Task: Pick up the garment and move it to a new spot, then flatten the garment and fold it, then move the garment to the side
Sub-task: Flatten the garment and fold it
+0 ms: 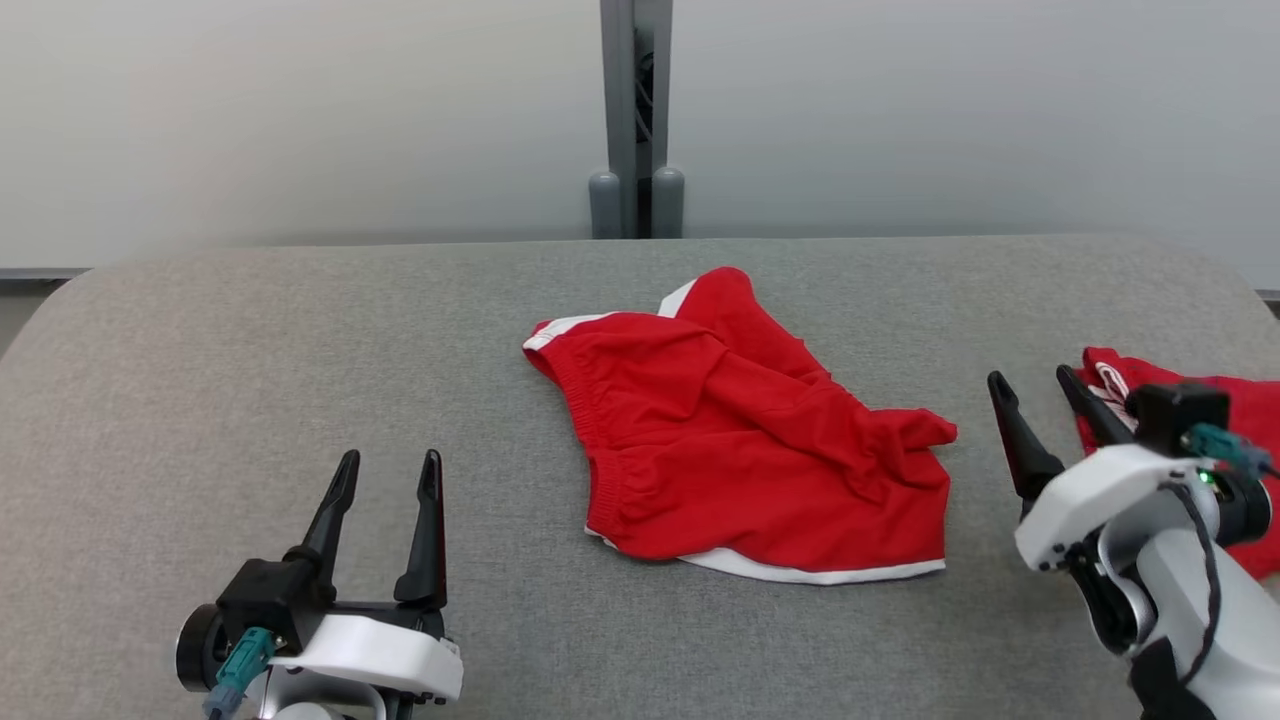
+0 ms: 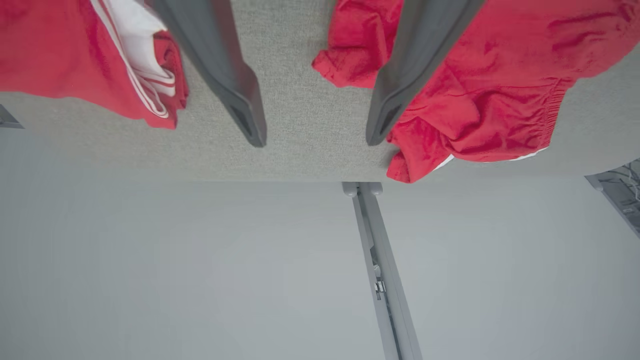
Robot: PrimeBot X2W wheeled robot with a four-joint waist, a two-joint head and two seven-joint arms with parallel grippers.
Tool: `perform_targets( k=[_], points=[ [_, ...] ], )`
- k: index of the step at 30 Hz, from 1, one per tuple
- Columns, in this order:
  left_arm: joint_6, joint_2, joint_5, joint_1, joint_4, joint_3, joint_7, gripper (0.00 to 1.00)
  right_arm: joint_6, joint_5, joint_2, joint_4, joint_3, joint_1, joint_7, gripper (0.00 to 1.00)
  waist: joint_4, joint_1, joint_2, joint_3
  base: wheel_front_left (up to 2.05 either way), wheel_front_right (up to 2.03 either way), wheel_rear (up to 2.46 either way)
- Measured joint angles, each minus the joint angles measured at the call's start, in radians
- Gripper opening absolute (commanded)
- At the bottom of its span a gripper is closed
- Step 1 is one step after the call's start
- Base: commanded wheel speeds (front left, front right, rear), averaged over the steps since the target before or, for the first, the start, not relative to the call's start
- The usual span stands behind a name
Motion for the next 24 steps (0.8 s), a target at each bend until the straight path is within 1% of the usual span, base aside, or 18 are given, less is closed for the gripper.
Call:
perform_targets(
  k=[3, 5, 7, 9, 13, 17, 19, 22, 24],
  points=[
    [0.004, -0.001, -0.007, 0.000, 0.009, -0.003, 0.000, 1.00, 0.000, -0.043, -0.003, -0.162, -0.110, 0.124, -0.001, 1.00, -0.027, 0.0000, 0.0000, 0.000, 0.00, 0.00, 0.00],
    [0.007, 0.000, -0.014, -0.001, 0.018, -0.005, 0.000, 1.00, 0.000, -0.073, 0.011, -0.263, -0.192, 0.201, -0.001, 1.00, -0.042, 0.0000, 0.0000, 0.001, 0.00, 0.00, 0.00],
    [0.007, 0.000, -0.023, 0.000, 0.032, -0.009, 0.000, 1.00, 0.000, -0.120, 0.040, -0.343, -0.250, 0.280, -0.001, 1.00, -0.056, 0.0000, 0.0000, 0.003, 0.00, 0.00, 0.00],
    [0.007, -0.001, -0.025, 0.000, 0.050, -0.017, 0.000, 1.00, 0.000, -0.165, 0.074, -0.395, -0.290, 0.351, -0.001, 1.00, -0.067, 0.0000, 0.0000, 0.005, 0.00, 0.00, 0.00],
    [0.002, 0.000, -0.026, -0.001, 0.096, -0.024, 0.000, 1.00, 0.000, -0.222, 0.126, -0.444, -0.339, 0.417, -0.001, 1.00, -0.088, 0.0001, 0.0000, 0.010, 0.00, 0.00, 0.00],
    [-0.007, 0.000, -0.023, -0.010, 0.123, -0.025, 0.000, 1.00, 0.000, -0.242, 0.148, -0.472, -0.345, 0.420, -0.001, 1.00, -0.109, 0.0000, 0.0000, 0.023, 0.00, 0.00, 0.00],
    [-0.026, 0.000, -0.021, -0.027, 0.163, -0.040, 0.000, 1.00, 0.000, -0.247, 0.151, -0.481, -0.348, 0.417, -0.001, 1.00, -0.119, 0.0000, 0.0000, 0.035, 0.00, 0.00, 0.00],
    [-0.069, -0.002, 0.006, -0.056, 0.250, -0.081, 0.000, 1.00, 0.000, -0.256, 0.156, -0.488, -0.354, 0.408, -0.001, 1.00, -0.135, 0.0000, 0.0000, 0.056, 0.00, 0.00, 0.00],
    [-0.084, -0.001, 0.027, -0.087, 0.303, -0.098, 0.000, 1.00, 0.000, -0.259, 0.160, -0.488, -0.356, 0.408, -0.001, 1.00, -0.146, 0.0000, 0.0000, 0.071, 0.00, 0.00, 0.00]
  ],
)
